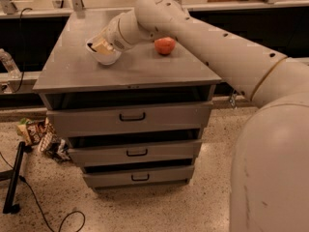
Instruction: Pick rxbar chocolate from white bowl and place on counter
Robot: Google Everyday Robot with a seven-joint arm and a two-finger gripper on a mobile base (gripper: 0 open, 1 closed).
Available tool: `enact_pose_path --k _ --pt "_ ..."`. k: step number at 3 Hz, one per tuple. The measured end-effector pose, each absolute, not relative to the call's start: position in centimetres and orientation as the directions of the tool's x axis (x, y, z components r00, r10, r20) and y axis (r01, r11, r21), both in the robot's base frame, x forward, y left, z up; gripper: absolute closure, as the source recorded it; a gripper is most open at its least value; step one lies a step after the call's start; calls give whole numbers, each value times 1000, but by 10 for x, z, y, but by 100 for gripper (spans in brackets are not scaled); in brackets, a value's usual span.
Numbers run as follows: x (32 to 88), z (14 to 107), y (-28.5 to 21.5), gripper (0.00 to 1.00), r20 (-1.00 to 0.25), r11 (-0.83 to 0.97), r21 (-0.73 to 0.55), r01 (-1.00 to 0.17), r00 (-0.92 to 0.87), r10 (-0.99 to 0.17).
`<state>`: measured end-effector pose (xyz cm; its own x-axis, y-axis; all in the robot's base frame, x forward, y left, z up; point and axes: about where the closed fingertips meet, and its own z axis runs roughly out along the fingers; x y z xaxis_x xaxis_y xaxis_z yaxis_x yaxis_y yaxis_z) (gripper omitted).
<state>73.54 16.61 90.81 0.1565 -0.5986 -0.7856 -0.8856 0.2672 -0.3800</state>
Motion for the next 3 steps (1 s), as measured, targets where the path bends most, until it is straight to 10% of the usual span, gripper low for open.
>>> enact_pose_path --k 3 --pt "767 956 131 100 -788 345 -464 -816 202 -581"
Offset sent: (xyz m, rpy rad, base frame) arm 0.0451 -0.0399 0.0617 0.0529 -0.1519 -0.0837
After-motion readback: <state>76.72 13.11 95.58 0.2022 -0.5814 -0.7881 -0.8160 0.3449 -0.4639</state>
